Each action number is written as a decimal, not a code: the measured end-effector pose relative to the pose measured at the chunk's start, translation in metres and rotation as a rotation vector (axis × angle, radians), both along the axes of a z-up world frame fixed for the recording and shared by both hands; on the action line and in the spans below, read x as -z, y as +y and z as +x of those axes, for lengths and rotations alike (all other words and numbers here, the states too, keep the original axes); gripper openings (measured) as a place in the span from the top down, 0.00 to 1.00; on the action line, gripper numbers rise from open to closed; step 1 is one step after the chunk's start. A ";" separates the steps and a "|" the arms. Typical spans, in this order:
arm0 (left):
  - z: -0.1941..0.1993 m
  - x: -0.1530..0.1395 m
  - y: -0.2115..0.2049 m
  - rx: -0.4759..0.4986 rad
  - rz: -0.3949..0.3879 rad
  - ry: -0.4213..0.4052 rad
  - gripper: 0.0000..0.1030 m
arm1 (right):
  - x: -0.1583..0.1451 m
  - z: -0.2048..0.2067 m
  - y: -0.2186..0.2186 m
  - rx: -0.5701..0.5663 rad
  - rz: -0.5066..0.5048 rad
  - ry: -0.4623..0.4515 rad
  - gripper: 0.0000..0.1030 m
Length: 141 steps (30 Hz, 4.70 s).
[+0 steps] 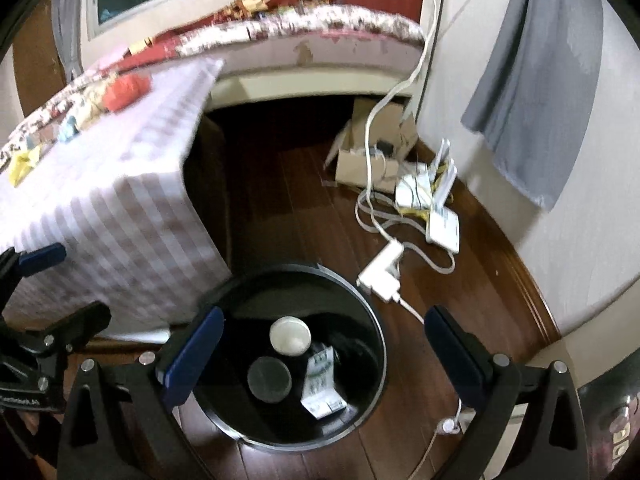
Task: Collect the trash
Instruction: 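Move both open tools back over the table toward the yellow cloth, then grasp the yellow knitted cloth with the left tool while the right tool grasps the blue mask, then carry the yellow cloth with the left tool while the right tool carries the mask over the bin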
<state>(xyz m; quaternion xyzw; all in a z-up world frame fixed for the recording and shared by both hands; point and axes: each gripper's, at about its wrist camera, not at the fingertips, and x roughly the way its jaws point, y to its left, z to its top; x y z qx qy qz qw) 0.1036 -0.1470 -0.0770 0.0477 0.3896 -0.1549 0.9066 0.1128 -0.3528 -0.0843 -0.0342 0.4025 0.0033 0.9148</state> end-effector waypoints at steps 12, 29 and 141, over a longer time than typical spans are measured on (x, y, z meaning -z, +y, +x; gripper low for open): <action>0.003 -0.042 0.082 -0.167 -0.010 -0.118 0.01 | -0.050 0.017 0.069 -0.120 0.076 -0.143 0.01; -0.008 -0.050 0.210 -0.420 0.010 -0.156 0.01 | -0.068 0.047 0.201 -0.385 0.131 -0.132 0.01; 0.053 -0.053 0.358 -0.526 -0.179 -0.107 0.76 | -0.078 0.136 0.363 -0.600 0.174 -0.039 0.91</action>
